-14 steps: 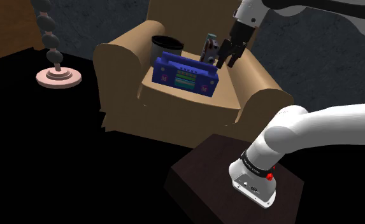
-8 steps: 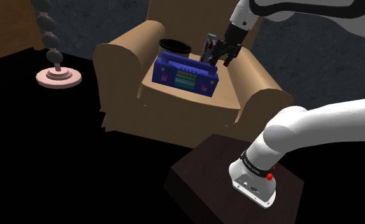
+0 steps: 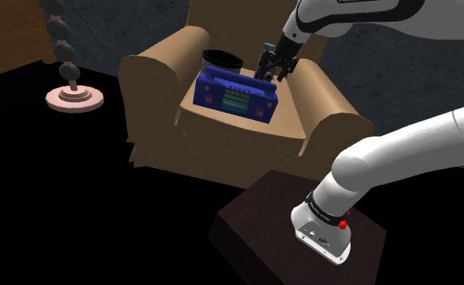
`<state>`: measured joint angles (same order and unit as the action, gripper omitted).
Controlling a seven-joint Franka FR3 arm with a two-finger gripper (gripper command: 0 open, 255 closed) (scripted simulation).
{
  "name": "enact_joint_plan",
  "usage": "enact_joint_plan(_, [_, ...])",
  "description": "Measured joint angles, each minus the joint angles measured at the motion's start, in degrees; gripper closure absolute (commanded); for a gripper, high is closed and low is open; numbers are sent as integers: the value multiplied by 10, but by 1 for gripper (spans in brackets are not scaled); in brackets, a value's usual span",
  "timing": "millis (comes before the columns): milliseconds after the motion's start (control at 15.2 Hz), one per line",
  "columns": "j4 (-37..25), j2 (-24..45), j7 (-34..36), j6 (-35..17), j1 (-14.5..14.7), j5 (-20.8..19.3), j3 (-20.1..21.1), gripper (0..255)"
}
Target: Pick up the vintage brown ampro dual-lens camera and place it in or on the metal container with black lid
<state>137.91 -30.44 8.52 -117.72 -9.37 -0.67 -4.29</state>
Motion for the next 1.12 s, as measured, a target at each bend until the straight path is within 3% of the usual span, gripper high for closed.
enact_joint_plan(792, [-79,163,94,-171,-74,-31,-38,0])
enact_joint_plan(1122, [-82,195,100,-209,-81,-31,-45,0])
